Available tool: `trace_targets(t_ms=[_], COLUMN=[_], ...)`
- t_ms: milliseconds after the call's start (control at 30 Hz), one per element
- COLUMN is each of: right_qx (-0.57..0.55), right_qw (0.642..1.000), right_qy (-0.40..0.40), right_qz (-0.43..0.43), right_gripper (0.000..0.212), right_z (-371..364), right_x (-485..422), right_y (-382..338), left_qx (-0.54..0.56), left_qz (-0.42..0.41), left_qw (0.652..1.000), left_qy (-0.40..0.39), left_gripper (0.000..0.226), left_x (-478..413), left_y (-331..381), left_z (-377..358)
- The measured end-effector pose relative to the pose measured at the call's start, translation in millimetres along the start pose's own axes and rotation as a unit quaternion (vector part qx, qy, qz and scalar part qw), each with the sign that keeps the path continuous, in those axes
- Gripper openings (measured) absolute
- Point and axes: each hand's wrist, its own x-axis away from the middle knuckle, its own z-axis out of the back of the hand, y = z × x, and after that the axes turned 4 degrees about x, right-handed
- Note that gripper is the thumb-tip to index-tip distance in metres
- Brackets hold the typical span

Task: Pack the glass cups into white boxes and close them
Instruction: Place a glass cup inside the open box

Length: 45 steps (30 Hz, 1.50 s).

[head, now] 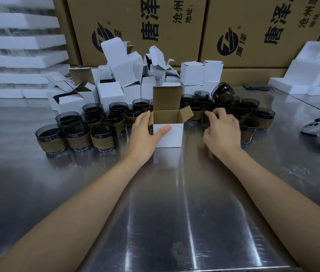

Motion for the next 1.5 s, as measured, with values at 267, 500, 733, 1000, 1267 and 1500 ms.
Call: trace_targets(t_ms=[267, 500, 733, 1000, 1267, 1500], right_qx=[-0.208, -0.405, -0.414, -0.541, -0.57, -0.508], right_qw=[0.968, 0.909, 0.9, 0.832, 0.8, 0.842], right_qy=[0.002, 0.097, -0.129, -0.037, 0.014, 0.148], right_qz=[0.138, -0.025, 0.045, -0.113, -0.188, -0.104], right_gripper=[0.046, 0.022, 0.015, 0.023, 0.045, 0.043], right_z=[0.1, -0.7, -16.6, -5.8, 46.5, 62.7], right_x=[1.1, -9.3, -13.2, -16.7, -21.5, -8.1], right_y=[-19.9, 6.5, 19.1, 18.2, 0.1, -30.4], left_qx=[-0.016, -0.012, -0.013, -0.017, -0.039, -0.073], left_qz=[0.007, 0.009, 0.009, 0.007, -0.017, -0.051], left_qw=[1.0, 1.0, 1.0, 1.0, 0.999, 0.996], left_qy=[0.022, 0.021, 0.017, 0.017, 0.01, 0.012], left_gripper=[0.078, 0.075, 0.077, 0.078, 0.079, 0.076], left_x=[-0.5, -0.7, -0.2, -1.4, -0.3, 3.3], left_y=[0.6, 1.6, 2.6, 0.8, -1.0, 1.5], left_z=[-0.7, 0.6, 1.8, 0.4, -2.5, -5.6])
